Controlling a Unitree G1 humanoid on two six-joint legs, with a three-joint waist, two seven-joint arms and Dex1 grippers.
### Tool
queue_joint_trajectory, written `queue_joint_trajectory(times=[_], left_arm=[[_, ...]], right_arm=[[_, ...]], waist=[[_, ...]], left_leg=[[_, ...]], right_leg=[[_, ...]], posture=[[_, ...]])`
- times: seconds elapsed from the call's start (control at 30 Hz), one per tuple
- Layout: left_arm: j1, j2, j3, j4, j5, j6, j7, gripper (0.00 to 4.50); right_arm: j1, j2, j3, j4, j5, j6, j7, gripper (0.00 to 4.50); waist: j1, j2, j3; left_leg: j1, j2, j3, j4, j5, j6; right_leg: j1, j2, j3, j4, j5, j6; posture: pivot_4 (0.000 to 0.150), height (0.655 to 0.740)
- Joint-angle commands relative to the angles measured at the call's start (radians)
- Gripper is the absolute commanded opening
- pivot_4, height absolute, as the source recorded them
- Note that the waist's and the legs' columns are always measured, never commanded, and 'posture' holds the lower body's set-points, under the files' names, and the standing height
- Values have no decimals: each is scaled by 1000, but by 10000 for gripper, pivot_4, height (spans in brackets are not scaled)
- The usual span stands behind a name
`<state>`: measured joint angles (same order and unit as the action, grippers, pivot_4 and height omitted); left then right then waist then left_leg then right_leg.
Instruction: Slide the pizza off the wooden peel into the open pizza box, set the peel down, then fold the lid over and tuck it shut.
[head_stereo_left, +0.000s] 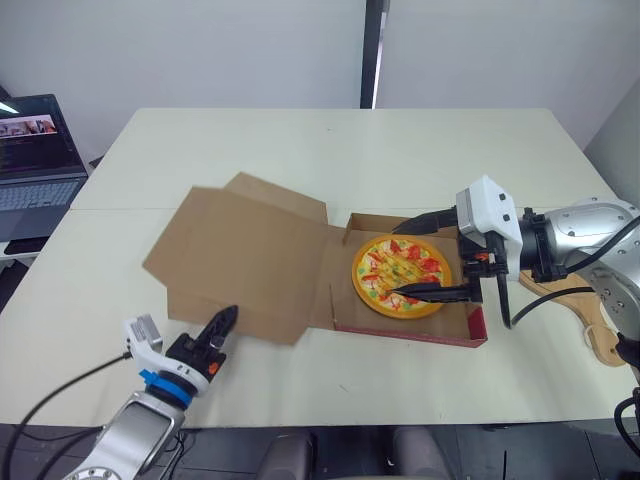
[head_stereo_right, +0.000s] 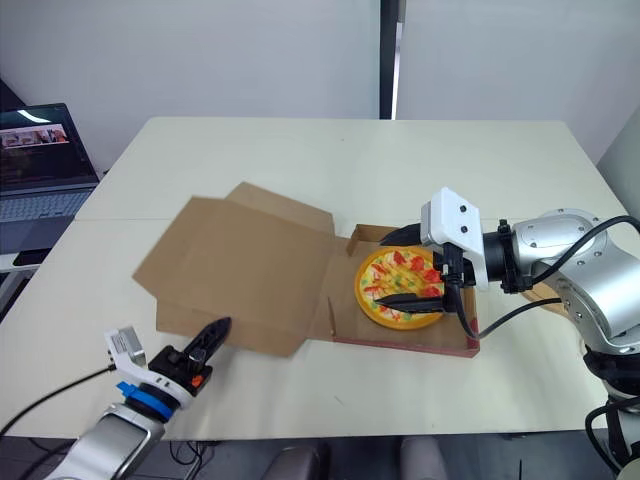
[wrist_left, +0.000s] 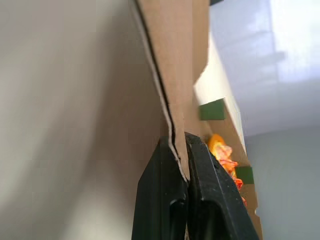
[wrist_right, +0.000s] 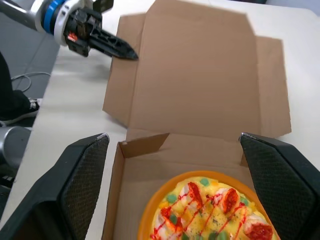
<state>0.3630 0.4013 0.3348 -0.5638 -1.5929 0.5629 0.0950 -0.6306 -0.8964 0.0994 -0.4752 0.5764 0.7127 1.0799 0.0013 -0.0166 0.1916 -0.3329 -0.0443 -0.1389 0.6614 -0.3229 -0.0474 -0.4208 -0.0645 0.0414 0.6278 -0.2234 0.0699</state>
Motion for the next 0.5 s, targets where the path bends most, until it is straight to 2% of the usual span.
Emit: queue_joint_trajectory(times=[0.03,0.33,0.5], left_arm=[[-46,32,-1,-88,38,-7,-20,175],[-140,114,-27,-146,113,5,-110,175],[-174,185,-58,-178,203,28,-238,175]], right_arm=[[1,4,-18,-15,-24,-19,-28,45000],[18,22,-30,27,-112,-34,-117,45000],[34,30,-64,52,-142,-5,-202,45000]], waist=[[0,0,0],[2,0,0],[0,0,0]], left_leg=[[0,0,0,0,0,0],[-1,1,0,0,-2,-1],[-1,1,1,0,-2,-1]], right_leg=[[0,0,0,0,0,0],[-1,1,0,-1,5,-1],[-1,2,0,-1,5,-2]], posture=[[1500,7341],[1500,7341],[1500,7341]])
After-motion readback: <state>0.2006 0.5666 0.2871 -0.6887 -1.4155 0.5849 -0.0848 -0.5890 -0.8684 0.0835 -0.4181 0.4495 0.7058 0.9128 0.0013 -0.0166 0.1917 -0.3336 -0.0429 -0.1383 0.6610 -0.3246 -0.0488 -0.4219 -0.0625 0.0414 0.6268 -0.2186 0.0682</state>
